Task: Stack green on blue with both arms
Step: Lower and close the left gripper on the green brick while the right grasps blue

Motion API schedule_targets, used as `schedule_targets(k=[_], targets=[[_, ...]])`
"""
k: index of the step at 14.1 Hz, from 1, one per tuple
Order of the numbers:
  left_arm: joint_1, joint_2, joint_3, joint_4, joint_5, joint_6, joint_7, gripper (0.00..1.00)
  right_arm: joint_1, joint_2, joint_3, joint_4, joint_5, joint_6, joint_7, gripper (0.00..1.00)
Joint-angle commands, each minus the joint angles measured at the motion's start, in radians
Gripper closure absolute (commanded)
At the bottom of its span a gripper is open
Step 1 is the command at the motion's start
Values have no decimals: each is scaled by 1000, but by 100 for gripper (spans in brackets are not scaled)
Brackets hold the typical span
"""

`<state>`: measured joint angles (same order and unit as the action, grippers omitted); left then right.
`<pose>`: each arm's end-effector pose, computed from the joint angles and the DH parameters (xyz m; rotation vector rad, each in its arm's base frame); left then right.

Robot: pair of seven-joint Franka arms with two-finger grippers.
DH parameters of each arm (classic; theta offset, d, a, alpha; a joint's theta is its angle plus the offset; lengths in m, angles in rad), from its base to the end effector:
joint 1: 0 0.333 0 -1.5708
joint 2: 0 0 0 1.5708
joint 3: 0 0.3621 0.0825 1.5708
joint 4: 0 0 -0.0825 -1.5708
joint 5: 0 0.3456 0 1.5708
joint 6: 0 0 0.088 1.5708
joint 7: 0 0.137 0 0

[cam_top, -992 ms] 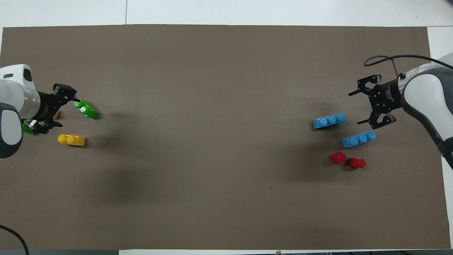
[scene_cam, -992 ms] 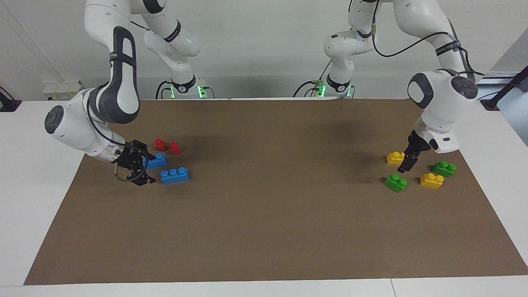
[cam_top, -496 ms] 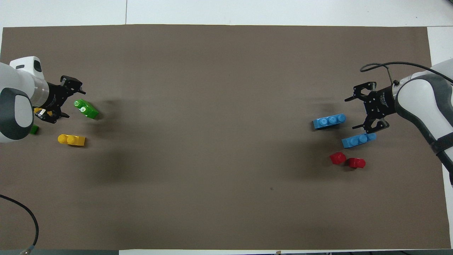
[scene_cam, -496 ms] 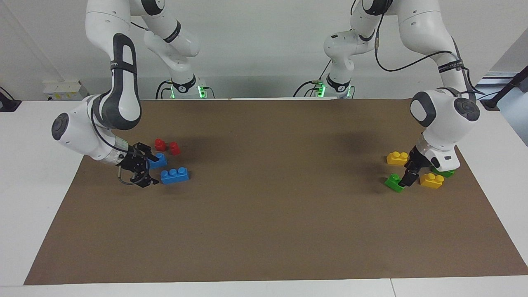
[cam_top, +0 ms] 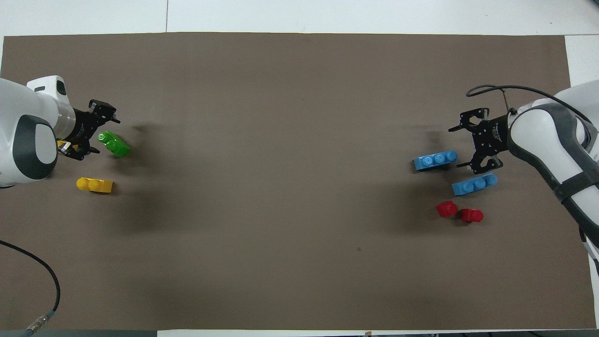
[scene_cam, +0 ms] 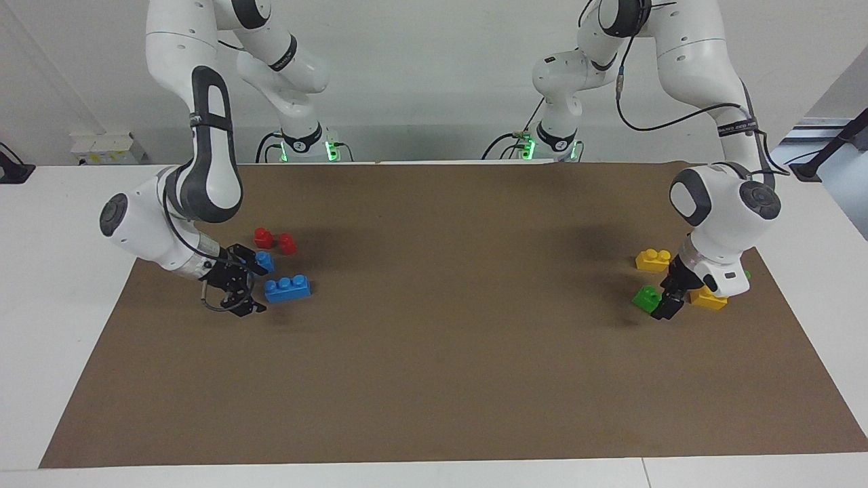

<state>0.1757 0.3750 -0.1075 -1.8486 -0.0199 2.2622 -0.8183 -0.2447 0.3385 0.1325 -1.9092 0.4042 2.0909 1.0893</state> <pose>0.6254 0.0476 0.3631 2.7647 1.3476 0.0272 0.5876 -0.0417 0.3535 -2.1428 1.8728 0.4540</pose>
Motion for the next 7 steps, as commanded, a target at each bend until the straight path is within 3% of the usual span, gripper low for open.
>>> schedule_targets(k=[1, 7], targets=[[5, 33, -3, 12, -2, 25, -7, 0, 2, -12, 4, -48, 25, 54, -31, 2], [7, 35, -3, -11, 0, 51, -1, 1, 5, -6, 4, -77, 27, 95, -65, 2]])
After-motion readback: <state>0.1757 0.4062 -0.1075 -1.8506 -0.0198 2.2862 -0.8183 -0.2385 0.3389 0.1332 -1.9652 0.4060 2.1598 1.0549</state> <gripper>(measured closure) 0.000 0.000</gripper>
